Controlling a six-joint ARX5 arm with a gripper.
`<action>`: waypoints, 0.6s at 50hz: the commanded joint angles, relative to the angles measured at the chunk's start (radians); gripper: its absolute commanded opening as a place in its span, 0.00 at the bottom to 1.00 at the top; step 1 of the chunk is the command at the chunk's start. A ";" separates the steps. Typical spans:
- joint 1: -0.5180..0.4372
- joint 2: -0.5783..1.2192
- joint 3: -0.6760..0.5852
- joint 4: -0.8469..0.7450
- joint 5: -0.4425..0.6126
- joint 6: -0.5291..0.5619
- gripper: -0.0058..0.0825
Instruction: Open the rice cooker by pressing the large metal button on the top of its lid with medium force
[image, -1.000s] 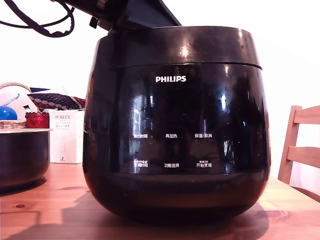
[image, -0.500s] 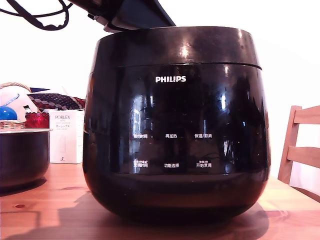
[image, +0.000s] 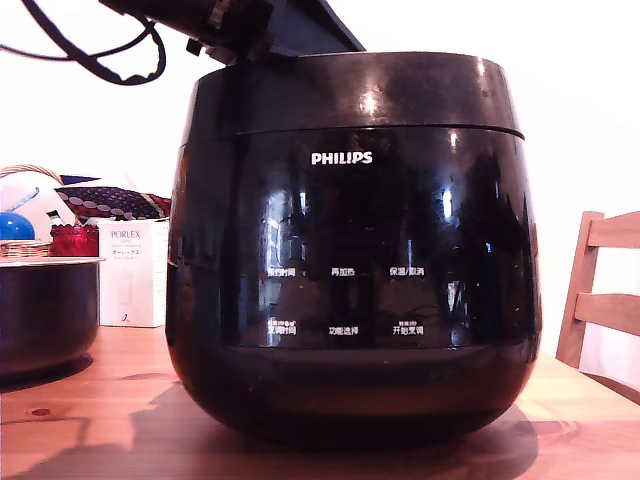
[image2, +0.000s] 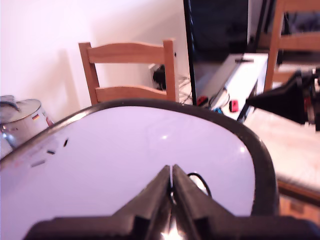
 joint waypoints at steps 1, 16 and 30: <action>0.005 -0.009 -0.039 0.031 -0.011 -0.024 0.04; 0.038 -0.145 -0.039 0.032 -0.095 -0.035 0.04; 0.100 -0.253 -0.039 -0.092 -0.142 -0.032 0.04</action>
